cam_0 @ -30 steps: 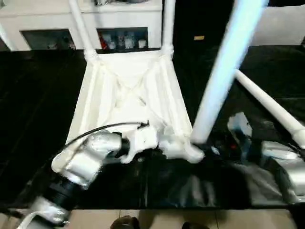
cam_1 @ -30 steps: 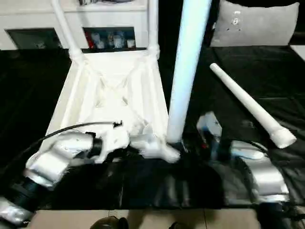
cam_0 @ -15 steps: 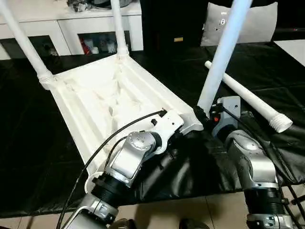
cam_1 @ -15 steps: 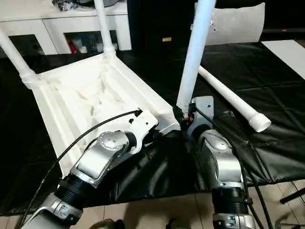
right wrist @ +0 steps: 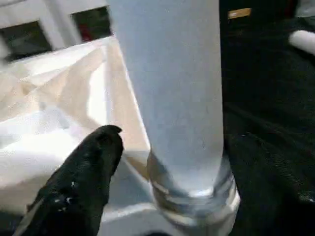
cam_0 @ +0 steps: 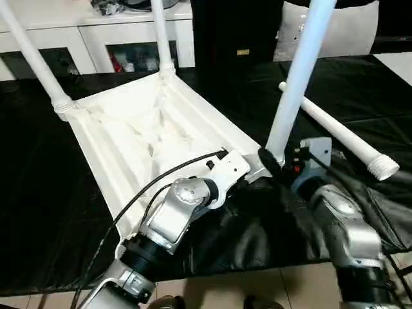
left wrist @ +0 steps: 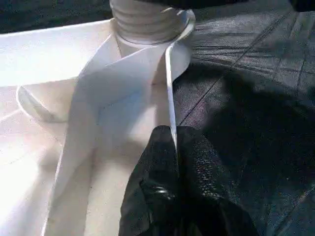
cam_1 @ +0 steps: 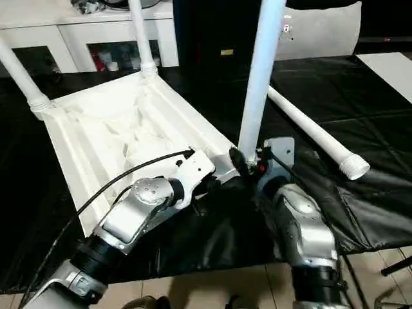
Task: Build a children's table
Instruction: Rotate leg to tighten
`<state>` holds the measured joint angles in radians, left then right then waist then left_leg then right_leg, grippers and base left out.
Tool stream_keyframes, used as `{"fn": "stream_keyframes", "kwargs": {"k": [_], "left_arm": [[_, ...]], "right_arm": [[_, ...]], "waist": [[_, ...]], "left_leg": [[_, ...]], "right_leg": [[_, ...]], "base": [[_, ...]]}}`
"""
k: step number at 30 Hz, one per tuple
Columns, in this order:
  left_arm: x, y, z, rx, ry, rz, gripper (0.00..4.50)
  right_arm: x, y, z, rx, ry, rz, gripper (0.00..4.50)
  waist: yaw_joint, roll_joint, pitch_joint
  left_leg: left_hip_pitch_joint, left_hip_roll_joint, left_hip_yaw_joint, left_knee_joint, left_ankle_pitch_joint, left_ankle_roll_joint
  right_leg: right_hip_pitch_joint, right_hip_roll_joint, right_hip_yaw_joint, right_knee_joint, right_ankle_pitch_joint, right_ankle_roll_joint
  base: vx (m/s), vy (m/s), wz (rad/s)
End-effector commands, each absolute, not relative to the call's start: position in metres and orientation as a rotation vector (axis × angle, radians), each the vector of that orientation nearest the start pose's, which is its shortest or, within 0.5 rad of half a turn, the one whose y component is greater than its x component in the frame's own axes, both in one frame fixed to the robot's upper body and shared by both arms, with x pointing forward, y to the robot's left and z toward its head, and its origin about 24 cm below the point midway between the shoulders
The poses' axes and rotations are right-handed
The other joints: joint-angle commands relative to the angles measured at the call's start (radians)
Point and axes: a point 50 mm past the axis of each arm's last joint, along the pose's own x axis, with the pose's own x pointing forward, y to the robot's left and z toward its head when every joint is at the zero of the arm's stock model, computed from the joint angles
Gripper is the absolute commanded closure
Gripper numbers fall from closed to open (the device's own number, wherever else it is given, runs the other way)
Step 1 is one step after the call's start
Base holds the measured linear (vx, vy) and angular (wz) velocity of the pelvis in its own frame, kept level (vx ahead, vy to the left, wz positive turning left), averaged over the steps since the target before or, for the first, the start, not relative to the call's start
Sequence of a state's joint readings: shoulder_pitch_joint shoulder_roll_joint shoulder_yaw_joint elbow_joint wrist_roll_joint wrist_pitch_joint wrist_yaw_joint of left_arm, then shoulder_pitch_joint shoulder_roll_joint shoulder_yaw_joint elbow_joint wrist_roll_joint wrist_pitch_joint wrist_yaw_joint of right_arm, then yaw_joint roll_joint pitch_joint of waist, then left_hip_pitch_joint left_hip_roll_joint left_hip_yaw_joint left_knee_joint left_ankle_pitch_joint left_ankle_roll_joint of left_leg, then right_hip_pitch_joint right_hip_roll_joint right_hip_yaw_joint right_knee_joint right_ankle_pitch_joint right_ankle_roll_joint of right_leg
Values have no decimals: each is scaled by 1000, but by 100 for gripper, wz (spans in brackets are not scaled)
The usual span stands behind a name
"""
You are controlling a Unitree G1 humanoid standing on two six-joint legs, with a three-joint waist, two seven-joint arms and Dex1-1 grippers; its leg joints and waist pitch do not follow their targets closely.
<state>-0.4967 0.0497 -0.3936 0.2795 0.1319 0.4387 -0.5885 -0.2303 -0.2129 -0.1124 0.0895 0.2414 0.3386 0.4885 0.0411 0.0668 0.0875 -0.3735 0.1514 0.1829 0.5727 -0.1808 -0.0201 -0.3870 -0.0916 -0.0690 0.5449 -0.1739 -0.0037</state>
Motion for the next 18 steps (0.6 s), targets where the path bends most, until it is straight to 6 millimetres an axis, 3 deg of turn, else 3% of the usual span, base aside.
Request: {"fn": "stream_keyframes", "kwargs": {"k": [1,2,5,10,12,13,15,18], "left_arm": [[304,35,60,412,304,-955,450],[304,35,60,412,304,-955,450],[306,40,61,411,309,-943,450],[311,41,63,293,356,-858,450],[308,37,67,278,335,-903,397],[306,34,70,243,329,-919,397],[304,31,76,195,299,-921,397],[307,37,83,206,261,-869,365]], "right_arm": [[283,-179,64,82,168,546,52],[283,-179,64,82,168,546,39],[275,-194,69,80,163,581,10],[261,-205,72,64,174,624,4],[256,-203,71,45,189,660,0],[255,-202,71,45,192,660,0],[255,-197,70,54,184,656,0],[255,-191,68,70,175,659,0]], "waist": [[10,-11,-57],[10,-13,-58],[13,-16,-62],[29,-20,-69],[30,-19,-75],[31,-18,-76],[30,-15,-80],[33,-12,-81]], "left_leg": [[18,75,-38,-87,-382,24],[11,76,-38,-87,-361,33],[10,75,-34,-81,-331,54],[0,73,-30,-67,-226,92],[-7,71,-32,-63,-185,107],[-6,72,-29,-58,-166,125],[-12,70,-29,-52,-121,149],[-8,74,-28,-50,-118,164]], "right_leg": [[27,-73,45,-73,-387,-150],[33,-73,44,-69,-368,-156],[31,-74,44,-69,-368,-170],[35,-72,45,-54,-289,-204],[41,-72,41,-47,-248,-207],[35,-71,41,-47,-223,-210],[36,-68,36,-37,-154,-234],[32,-65,34,-37,-149,-245]], "base": [[0,0,0],[0,0,0],[0,0,0],[0,0,0],[0,0,0],[0,0,0],[0,0,0],[0,0,0]]}}
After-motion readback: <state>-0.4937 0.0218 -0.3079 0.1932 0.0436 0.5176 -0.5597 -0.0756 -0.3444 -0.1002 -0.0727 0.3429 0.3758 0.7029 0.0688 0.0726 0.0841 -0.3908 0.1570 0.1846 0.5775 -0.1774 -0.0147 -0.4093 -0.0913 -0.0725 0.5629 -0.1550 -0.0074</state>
